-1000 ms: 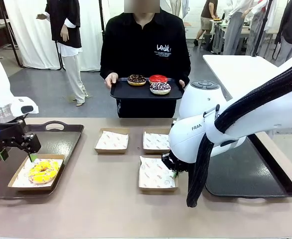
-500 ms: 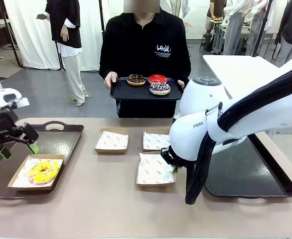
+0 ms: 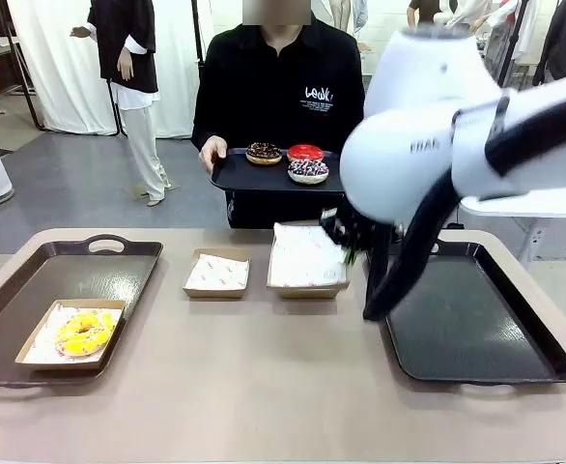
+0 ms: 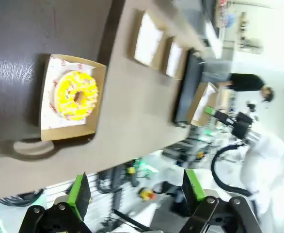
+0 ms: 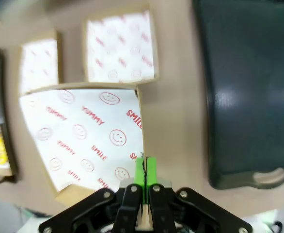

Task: Individually package the donuts and arrange them on the tray.
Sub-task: Place the picked Paper togo box on the Handle tray while simultaneously picking up another Paper togo box from the table with the other hand.

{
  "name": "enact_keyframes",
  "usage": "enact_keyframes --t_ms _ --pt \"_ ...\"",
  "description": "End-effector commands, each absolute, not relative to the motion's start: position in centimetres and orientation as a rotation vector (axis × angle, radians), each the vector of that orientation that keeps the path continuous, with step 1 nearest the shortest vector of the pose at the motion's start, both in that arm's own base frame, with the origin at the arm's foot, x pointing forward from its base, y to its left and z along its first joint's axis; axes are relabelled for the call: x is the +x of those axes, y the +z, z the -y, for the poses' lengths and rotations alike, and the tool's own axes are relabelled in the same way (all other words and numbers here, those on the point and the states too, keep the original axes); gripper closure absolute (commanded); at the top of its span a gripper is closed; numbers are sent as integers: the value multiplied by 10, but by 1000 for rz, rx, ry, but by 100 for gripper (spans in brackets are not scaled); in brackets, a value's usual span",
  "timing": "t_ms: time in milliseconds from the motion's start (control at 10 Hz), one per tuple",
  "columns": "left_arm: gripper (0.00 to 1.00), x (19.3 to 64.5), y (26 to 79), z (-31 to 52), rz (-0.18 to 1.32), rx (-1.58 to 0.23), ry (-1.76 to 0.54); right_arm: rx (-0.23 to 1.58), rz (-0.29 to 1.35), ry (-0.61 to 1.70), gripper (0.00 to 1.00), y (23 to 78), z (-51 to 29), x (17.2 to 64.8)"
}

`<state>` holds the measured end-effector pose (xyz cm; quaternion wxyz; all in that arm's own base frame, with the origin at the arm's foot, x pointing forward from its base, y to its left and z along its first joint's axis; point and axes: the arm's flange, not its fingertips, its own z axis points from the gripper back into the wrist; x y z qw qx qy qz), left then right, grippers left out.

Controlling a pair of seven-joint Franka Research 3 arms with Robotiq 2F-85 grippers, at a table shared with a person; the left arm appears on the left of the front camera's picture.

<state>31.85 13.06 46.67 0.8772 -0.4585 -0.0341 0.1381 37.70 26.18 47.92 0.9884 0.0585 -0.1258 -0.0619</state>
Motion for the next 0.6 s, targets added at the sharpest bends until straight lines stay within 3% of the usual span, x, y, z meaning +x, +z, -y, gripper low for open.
enact_keyframes --t_ms 0,200,500 --pt "0 319 450 -161 63 -1096 326 75 217 -122 100 500 -263 422" --pt "0 318 435 -200 52 -1202 375 88 189 -65 100 520 -260 463" --pt "0 320 420 -224 99 -1248 275 109 191 -31 100 528 -269 496"
